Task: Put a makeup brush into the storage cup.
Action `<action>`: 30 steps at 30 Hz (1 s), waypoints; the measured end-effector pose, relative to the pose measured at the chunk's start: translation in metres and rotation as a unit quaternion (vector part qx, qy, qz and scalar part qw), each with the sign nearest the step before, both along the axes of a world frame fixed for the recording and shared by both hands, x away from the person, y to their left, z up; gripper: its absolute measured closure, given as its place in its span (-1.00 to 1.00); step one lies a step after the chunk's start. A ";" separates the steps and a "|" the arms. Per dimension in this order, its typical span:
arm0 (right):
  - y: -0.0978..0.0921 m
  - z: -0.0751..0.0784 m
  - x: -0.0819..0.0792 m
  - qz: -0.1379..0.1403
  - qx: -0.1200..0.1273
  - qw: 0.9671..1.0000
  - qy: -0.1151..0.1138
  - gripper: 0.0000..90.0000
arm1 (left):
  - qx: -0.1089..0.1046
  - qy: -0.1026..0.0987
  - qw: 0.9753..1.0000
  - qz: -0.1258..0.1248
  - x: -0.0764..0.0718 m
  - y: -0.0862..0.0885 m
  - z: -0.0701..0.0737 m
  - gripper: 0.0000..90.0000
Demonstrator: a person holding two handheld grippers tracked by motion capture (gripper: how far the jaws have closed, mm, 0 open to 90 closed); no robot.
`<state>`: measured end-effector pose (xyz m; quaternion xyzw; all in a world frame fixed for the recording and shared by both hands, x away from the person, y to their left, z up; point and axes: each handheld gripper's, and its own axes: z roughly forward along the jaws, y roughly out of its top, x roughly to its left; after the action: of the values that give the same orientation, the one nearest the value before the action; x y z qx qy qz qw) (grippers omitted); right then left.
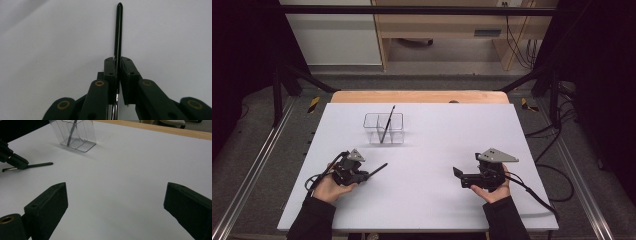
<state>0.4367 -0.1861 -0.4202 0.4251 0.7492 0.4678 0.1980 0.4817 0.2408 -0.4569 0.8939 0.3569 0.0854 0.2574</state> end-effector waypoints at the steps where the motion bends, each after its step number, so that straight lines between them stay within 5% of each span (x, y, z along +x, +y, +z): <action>1: 0.000 0.000 0.000 0.000 0.000 1.000 0.000 -0.87 | 0.000 0.001 1.000 0.003 0.000 0.000 0.000 0.85; 10: 0.000 0.000 0.000 0.000 0.001 1.000 -0.001 -0.87 | 0.006 -0.001 1.000 -0.001 -0.001 -0.002 0.000 0.83; 25: -0.002 0.002 0.000 -0.001 0.002 1.000 -0.003 -0.87 | 0.022 -0.020 0.999 -0.015 0.000 -0.007 0.011 0.29; 30: -0.004 0.004 0.000 -0.002 0.003 1.000 -0.004 -0.87 | 0.045 -0.015 0.999 -0.027 0.004 -0.012 0.016 0.12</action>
<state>0.4363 -0.1898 -0.4160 0.4252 0.7462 0.4711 0.2011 0.4858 0.2283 -0.4410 0.9125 0.3248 0.1078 0.2240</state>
